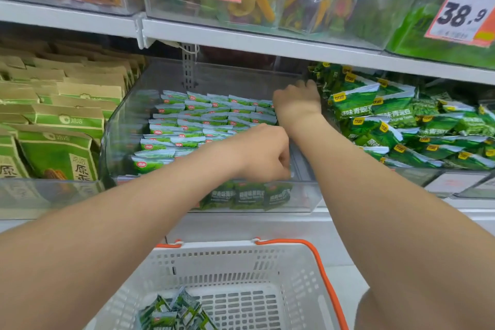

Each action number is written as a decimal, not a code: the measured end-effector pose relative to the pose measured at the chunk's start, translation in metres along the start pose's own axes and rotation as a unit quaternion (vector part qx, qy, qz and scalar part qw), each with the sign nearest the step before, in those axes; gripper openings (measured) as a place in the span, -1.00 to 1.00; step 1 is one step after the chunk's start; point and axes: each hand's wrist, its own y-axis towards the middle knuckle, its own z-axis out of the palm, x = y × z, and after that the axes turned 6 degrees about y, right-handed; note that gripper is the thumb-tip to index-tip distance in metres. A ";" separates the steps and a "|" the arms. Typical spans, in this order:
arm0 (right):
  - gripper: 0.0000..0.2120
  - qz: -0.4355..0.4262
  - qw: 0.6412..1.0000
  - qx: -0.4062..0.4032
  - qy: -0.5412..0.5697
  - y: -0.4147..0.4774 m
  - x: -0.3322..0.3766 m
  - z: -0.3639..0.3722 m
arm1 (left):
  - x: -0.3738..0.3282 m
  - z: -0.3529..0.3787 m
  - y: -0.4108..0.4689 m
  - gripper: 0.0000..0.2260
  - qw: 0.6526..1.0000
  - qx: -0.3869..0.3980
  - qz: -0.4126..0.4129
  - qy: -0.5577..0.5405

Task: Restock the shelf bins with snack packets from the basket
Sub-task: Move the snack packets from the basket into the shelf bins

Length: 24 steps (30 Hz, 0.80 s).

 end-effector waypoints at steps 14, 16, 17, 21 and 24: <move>-0.51 0.002 0.997 0.034 0.076 0.003 0.006 -0.008 | 0.005 -0.004 -0.018 -0.89 0.993 -0.031 -0.020 -0.112; -0.48 0.007 0.993 0.062 0.099 -0.007 0.007 -0.014 | 0.008 -0.007 -0.022 -0.89 0.992 -0.030 -0.022 -0.117; -0.49 0.002 0.991 0.073 0.113 -0.012 0.008 -0.013 | 0.011 -0.007 -0.024 -0.89 0.993 -0.029 -0.026 -0.115; -0.56 -0.025 0.979 0.086 0.185 -0.041 0.005 -0.016 | 0.011 -0.006 -0.037 -0.83 0.989 -0.078 -0.059 -0.114; -0.69 -0.013 0.965 0.046 0.258 -0.067 -0.006 -0.033 | 0.005 -0.005 -0.047 -0.84 0.984 -0.138 -0.082 -0.083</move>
